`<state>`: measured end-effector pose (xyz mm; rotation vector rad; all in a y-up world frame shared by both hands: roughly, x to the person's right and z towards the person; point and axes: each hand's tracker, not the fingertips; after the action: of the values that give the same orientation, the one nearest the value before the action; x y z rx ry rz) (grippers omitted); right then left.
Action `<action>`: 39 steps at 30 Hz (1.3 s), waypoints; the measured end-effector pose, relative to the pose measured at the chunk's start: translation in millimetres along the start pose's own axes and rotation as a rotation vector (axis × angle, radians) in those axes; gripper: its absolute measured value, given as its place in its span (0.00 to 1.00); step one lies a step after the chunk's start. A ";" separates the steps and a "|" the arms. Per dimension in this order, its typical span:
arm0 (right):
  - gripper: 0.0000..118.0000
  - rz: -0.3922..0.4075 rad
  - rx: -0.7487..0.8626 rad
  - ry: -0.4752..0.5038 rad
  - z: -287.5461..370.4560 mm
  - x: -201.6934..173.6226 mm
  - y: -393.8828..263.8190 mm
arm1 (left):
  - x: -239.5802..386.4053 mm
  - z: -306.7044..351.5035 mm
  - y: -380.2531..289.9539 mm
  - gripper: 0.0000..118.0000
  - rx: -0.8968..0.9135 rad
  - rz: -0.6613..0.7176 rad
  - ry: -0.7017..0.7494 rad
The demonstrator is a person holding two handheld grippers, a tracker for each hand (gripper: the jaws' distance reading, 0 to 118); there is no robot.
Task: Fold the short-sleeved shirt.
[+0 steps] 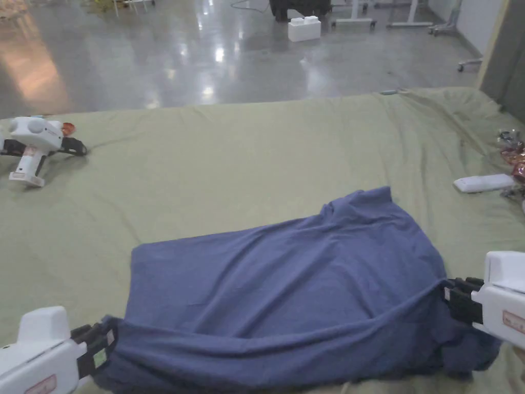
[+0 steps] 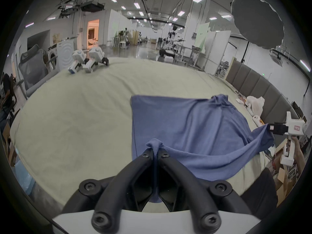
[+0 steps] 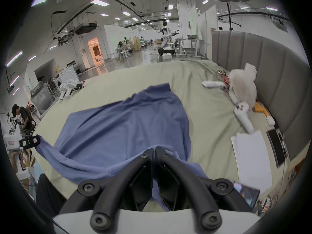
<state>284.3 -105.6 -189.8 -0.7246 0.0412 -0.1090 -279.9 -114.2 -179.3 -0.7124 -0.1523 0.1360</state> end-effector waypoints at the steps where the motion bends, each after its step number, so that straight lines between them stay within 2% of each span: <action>1: 0.01 0.006 0.002 -0.005 -12.5 -2.5 12.0 | -1.2 -7.2 8.5 0.01 0.007 0.005 0.010; 6: 0.01 -0.018 -0.027 -0.055 -62.3 -5.5 54.4 | -18.3 -56.8 41.1 0.01 0.007 0.074 0.048; 12: 0.01 -0.041 -0.083 -0.075 -123.5 -3.4 73.6 | -23.0 -112.8 57.8 0.00 -0.038 0.065 0.084; 15: 0.01 0.000 -0.117 -0.083 -144.4 -6.9 74.6 | -26.0 -130.8 59.5 0.00 -0.071 0.082 0.088; 17: 0.03 0.031 -0.151 -0.083 -158.9 -6.4 71.0 | -28.2 -139.5 55.3 0.21 -0.086 0.089 0.101; 18: 0.11 0.034 -0.179 -0.075 -163.7 -5.3 68.8 | -29.4 -140.7 52.8 0.38 -0.088 0.092 0.102; 19: 0.40 0.047 -0.192 -0.094 -167.1 -4.0 66.4 | -32.5 -141.0 50.0 0.60 -0.087 0.092 0.098; 20: 0.61 0.055 -0.186 -0.099 -165.8 -2.3 64.7 | -32.2 -135.9 47.9 0.66 -0.079 0.090 0.102; 21: 0.67 0.055 -0.182 -0.097 -163.7 1.8 63.6 | -31.0 -128.0 47.4 0.67 -0.040 0.079 0.126; 25: 0.67 0.023 -0.031 -0.036 -111.5 6.2 62.6 | -16.5 -63.8 51.0 0.67 0.178 -0.019 0.122; 27: 0.67 -0.005 0.077 0.015 -71.3 0.9 59.7 | -5.7 -26.6 53.7 0.67 0.277 -0.047 0.119; 29: 0.67 0.001 0.190 0.049 -22.0 -9.8 54.6 | 9.7 15.9 55.7 0.67 0.380 -0.072 0.105; 35: 0.66 0.112 0.435 0.060 96.0 -50.4 18.7 | 64.7 119.0 45.6 0.66 0.595 -0.220 0.164; 36: 0.65 0.122 0.452 0.064 108.3 -55.4 12.8 | 71.0 129.3 42.7 0.64 0.613 -0.237 0.161; 39: 0.48 0.135 0.511 0.046 132.3 -66.7 -7.3 | 91.1 158.4 30.5 0.33 0.657 -0.295 0.123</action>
<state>227.3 -16.2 -86.0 -0.2077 0.1019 -0.0043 -222.1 25.9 -72.7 -0.0376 -0.0846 -0.1391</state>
